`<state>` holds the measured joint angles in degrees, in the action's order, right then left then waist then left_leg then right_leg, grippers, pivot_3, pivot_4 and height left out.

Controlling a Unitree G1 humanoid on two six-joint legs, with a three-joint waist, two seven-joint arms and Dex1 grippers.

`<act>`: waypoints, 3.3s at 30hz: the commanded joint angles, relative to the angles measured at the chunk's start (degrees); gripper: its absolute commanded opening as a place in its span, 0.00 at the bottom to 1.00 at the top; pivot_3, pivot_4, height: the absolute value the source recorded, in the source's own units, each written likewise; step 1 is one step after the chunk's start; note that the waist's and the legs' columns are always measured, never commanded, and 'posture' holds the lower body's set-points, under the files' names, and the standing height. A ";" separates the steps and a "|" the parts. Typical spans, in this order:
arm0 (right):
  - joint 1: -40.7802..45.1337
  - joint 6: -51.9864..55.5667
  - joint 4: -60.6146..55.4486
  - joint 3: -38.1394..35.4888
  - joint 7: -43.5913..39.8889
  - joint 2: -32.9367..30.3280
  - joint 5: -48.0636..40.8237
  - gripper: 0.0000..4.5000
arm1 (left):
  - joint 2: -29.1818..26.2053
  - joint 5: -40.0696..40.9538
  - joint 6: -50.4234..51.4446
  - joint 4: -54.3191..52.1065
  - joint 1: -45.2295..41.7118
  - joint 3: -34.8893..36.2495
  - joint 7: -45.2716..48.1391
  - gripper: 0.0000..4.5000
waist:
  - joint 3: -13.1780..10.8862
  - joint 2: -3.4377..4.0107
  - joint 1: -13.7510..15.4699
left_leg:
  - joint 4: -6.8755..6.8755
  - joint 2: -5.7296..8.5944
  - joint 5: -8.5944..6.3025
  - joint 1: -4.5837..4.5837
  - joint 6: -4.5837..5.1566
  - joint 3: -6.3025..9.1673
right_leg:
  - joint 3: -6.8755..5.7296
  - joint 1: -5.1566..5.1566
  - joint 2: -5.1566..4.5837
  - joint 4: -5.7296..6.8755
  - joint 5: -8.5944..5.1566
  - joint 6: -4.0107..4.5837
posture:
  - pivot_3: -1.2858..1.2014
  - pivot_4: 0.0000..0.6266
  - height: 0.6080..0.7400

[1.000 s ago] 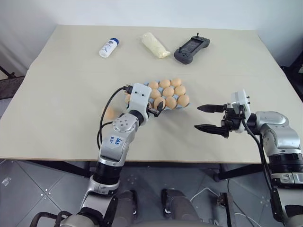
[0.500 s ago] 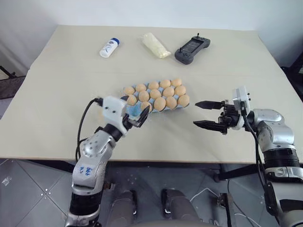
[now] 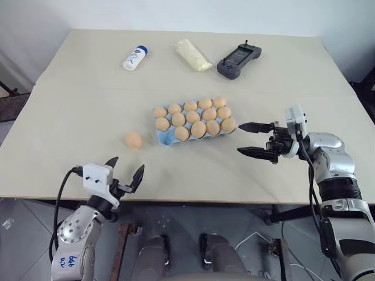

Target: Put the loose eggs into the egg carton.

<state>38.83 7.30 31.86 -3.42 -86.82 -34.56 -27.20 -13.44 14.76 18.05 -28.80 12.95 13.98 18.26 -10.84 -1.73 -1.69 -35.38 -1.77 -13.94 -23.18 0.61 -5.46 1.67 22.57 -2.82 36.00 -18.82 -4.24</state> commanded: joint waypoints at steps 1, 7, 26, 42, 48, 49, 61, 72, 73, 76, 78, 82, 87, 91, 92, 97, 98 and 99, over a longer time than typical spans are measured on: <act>1.28 -1.28 0.17 -0.89 -2.91 -0.05 -0.51 1.00 | -0.04 1.20 -1.57 -1.42 0.06 1.94 -0.95 1.00 | 0.00 0.00 -0.06 | 0.02 0.00 0.00 -0.01 -0.01 -0.01 | 0.00 0.00 0.00 -0.04 0.00 0.00 | 0.52 0.24 1.00; 2.00 -1.68 1.30 -0.18 -2.57 -0.24 0.70 1.00 | -0.73 2.36 0.59 -1.35 -4.59 3.12 -3.16 1.00 | 0.00 0.00 -0.05 | 0.09 0.00 -0.02 -0.01 -0.02 -0.01 | -0.01 0.00 0.02 -0.07 0.00 -0.01 | 0.52 0.24 1.00; 1.03 -0.10 -1.09 -0.35 -0.43 0.12 1.40 1.00 | -5.01 -1.09 5.14 26.68 -29.53 -2.37 -3.01 1.00 | 0.00 0.01 0.03 | -0.18 -0.02 0.16 0.00 0.22 -0.09 | -0.01 0.00 0.15 0.19 0.05 -0.10 | 0.52 0.24 1.00; 0.61 1.28 -2.98 -0.85 1.25 -0.20 1.45 1.00 | -10.28 2.04 5.68 23.17 -35.44 -2.96 4.62 0.42 | 0.00 0.01 0.02 | -0.43 -0.03 0.06 0.00 -0.01 -0.07 | 0.00 0.05 0.13 0.53 0.05 -0.09 | 0.52 0.24 1.00; 0.47 1.21 -3.33 -0.90 1.77 -0.02 1.44 1.00 | -12.92 1.75 2.06 24.81 -40.99 -7.47 12.97 0.42 | 0.01 0.01 0.07 | -0.46 -0.01 0.03 0.00 -0.06 -0.08 | -0.01 0.02 0.11 0.52 0.05 -0.09 | 0.52 0.24 1.00; 0.35 1.23 -3.51 -0.93 1.93 0.02 1.41 1.00 | -12.77 1.77 1.72 25.99 -42.00 -8.56 14.57 0.42 | 0.01 0.01 0.07 | -0.46 -0.01 0.03 -0.01 -0.06 -0.08 | 0.00 0.02 0.11 0.51 0.05 -0.09 | 0.52 0.24 1.00; -4.25 2.53 -9.02 -2.41 5.10 -0.49 0.53 1.00 | -10.18 -3.29 -4.60 40.44 -48.58 -14.75 18.10 0.42 | 0.00 0.01 0.02 | -0.50 -0.03 0.17 -0.01 0.19 -0.10 | 0.03 0.05 0.15 0.58 0.05 -0.09 | 0.52 0.24 1.00; -6.99 3.83 -12.65 -3.27 6.79 -0.45 0.10 1.00 | -9.25 -1.78 -2.39 38.30 -47.98 -14.48 20.98 0.99 | 0.00 0.01 -0.01 | -0.60 -0.04 0.15 -0.01 0.18 -0.09 | 0.04 0.06 0.14 0.76 0.05 -0.09 | 0.52 0.24 1.00; -6.92 3.84 -12.63 -3.25 6.87 -0.42 0.11 1.00 | -9.40 -2.09 -2.57 38.38 -48.03 -14.10 20.52 0.99 | 0.00 0.01 0.00 | -0.60 -0.04 0.16 0.00 0.18 -0.08 | 0.04 0.06 0.14 0.78 0.05 -0.09 | 0.52 0.24 1.00; -6.73 3.73 -12.48 -3.25 7.04 -0.35 0.15 1.00 | -10.15 -1.36 -2.67 37.75 -48.27 -11.63 19.13 0.99 | 0.00 0.01 0.00 | -0.63 -0.04 0.16 0.00 0.18 -0.08 | 0.04 0.06 0.14 0.81 0.05 -0.09 | 0.52 0.24 1.00; -6.64 3.66 -12.34 -3.22 7.13 -0.33 0.20 1.00 | -11.24 -0.58 -0.57 36.62 -48.29 -9.62 17.94 0.99 | 0.00 0.01 -0.04 | -0.64 -0.04 0.16 -0.01 0.19 -0.08 | 0.05 0.07 0.14 0.81 0.05 -0.09 | 0.52 0.24 1.00; -6.05 3.30 -11.39 -3.03 7.06 -0.19 0.40 1.00 | -13.86 3.24 1.77 33.90 -45.87 -4.52 18.54 0.99 | 0.00 0.01 -0.09 | -0.61 -0.05 0.16 -0.01 0.19 -0.08 | 0.04 0.09 0.14 0.83 0.05 -0.09 | 0.52 0.24 1.00; -4.14 1.84 -8.77 -2.39 6.01 0.18 1.10 1.00 | -19.12 7.41 2.26 31.57 -39.48 -1.83 26.66 0.99 | 0.00 0.02 -0.25 | -0.58 -0.06 0.10 -0.01 0.08 -0.08 | 0.03 0.10 0.14 0.79 0.04 -0.08 | 0.52 0.24 1.00; -2.76 0.14 -6.14 -1.85 5.46 0.77 1.95 1.00 | -21.52 9.27 1.89 30.95 -35.05 0.39 29.13 0.99 | 0.00 0.02 -0.29 | -0.58 -0.05 0.02 -0.01 -0.05 -0.07 | 0.03 0.11 0.07 0.78 0.03 -0.05 | 0.52 0.24 1.00; -2.46 -0.30 -5.49 -1.73 5.36 0.97 2.16 1.00 | -21.95 9.10 1.03 31.39 -34.09 0.77 29.43 0.99 | 0.00 0.02 -0.29 | -0.58 -0.05 0.02 -0.01 -0.06 -0.06 | 0.03 0.11 0.05 0.77 0.02 -0.04 | 0.52 0.24 1.00; -0.32 -2.48 -2.18 -1.87 4.48 2.22 2.51 1.00 | -21.69 9.39 -2.14 32.64 -32.49 2.76 28.98 0.99 | 0.00 0.03 -0.25 | -0.44 -0.01 0.01 -0.02 -0.07 -0.02 | -0.01 0.12 -0.03 0.62 0.01 -0.01 | 0.52 0.24 1.00; -0.03 -2.68 -1.72 -1.84 4.29 2.28 2.64 1.00 | -21.61 9.42 -2.17 32.45 -32.28 2.69 28.92 0.99 | 0.00 0.03 -0.26 | -0.39 -0.01 0.01 -0.02 -0.07 -0.02 | -0.01 0.12 -0.04 0.57 0.01 -0.01 | 0.52 0.24 1.00; 0.16 -2.82 -1.40 -1.82 4.14 2.30 2.78 1.00 | -21.61 9.41 -2.24 32.36 -32.13 2.57 28.92 0.99 | 0.00 0.03 -0.25 | -0.30 0.00 0.01 -0.02 -0.07 -0.02 | -0.02 0.12 -0.04 0.51 0.01 -0.01 | 0.52 0.24 1.00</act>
<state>38.00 5.69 30.29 -4.69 -81.89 -32.14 -24.01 -34.92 23.12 16.97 5.09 -19.47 15.32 47.10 -10.84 -1.70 -1.94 -35.61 -1.76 -13.92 -23.20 0.53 -5.48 1.65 22.70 -2.87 36.47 -18.82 -4.25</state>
